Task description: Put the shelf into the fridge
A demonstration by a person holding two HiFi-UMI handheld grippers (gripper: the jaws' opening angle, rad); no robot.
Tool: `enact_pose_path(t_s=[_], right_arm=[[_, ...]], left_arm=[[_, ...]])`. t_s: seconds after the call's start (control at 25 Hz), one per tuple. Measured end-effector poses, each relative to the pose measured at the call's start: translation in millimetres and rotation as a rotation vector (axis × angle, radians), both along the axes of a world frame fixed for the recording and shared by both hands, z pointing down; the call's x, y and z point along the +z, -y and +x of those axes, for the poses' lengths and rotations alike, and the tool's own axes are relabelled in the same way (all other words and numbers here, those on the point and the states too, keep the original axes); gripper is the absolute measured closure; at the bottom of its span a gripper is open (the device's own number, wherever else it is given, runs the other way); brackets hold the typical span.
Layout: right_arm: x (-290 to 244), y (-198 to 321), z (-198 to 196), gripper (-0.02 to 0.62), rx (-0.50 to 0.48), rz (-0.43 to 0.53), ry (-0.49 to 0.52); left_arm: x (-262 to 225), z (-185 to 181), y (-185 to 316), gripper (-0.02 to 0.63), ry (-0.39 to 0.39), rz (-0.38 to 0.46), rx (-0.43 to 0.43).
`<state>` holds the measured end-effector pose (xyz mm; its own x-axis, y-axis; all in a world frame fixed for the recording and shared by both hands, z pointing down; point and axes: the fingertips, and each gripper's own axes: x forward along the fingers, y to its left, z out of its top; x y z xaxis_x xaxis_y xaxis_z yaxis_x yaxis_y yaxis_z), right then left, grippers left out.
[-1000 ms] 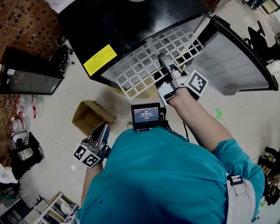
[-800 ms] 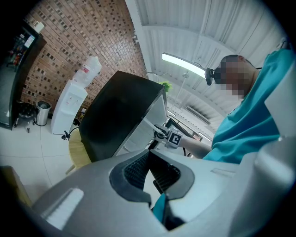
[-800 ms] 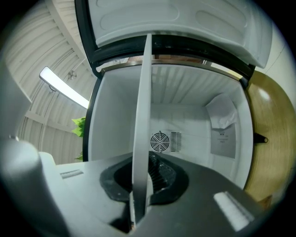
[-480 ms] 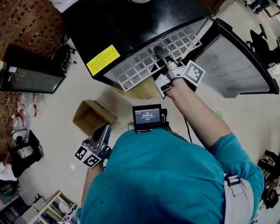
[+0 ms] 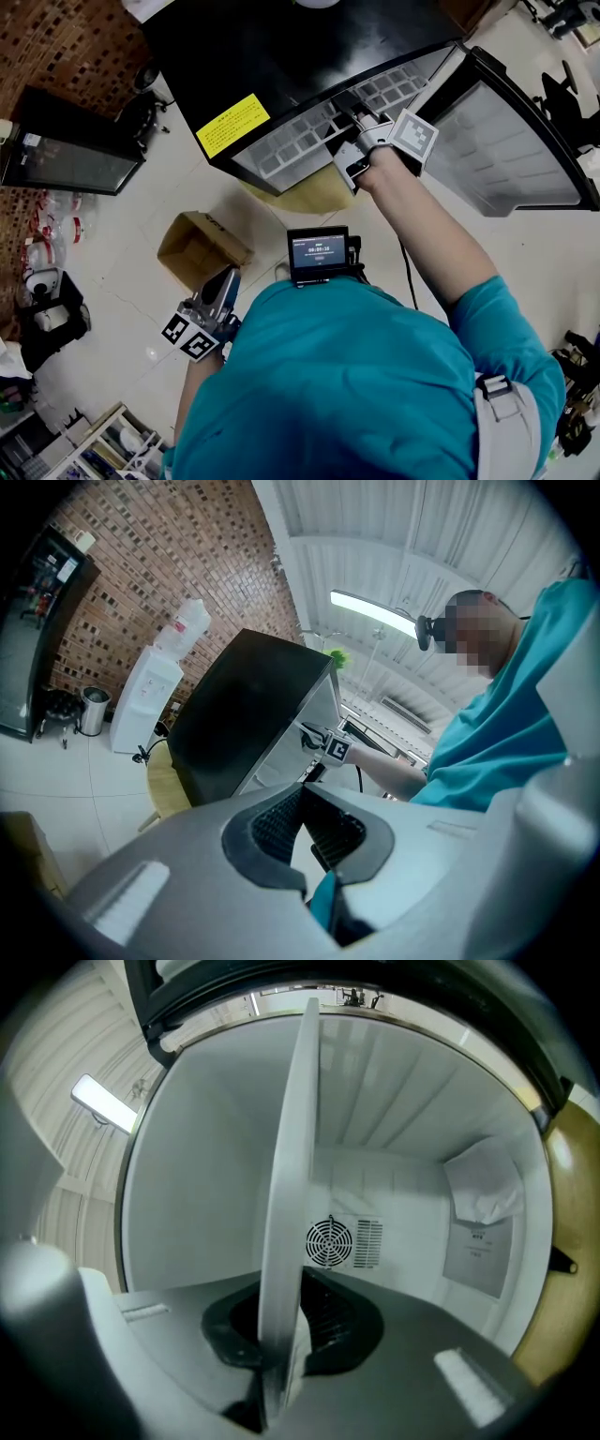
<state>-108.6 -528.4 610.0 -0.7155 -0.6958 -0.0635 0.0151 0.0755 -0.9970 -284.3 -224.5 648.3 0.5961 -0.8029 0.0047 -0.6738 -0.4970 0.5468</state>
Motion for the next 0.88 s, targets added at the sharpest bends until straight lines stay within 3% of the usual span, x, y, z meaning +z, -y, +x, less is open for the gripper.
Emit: enact_pose_path(t_s=[0.88], right_arm=[[-2, 32, -18, 0.561, 0.000, 0.031, -0.044]], left_arm=[[7, -7, -3, 0.609, -0.010, -0.010, -0.035]])
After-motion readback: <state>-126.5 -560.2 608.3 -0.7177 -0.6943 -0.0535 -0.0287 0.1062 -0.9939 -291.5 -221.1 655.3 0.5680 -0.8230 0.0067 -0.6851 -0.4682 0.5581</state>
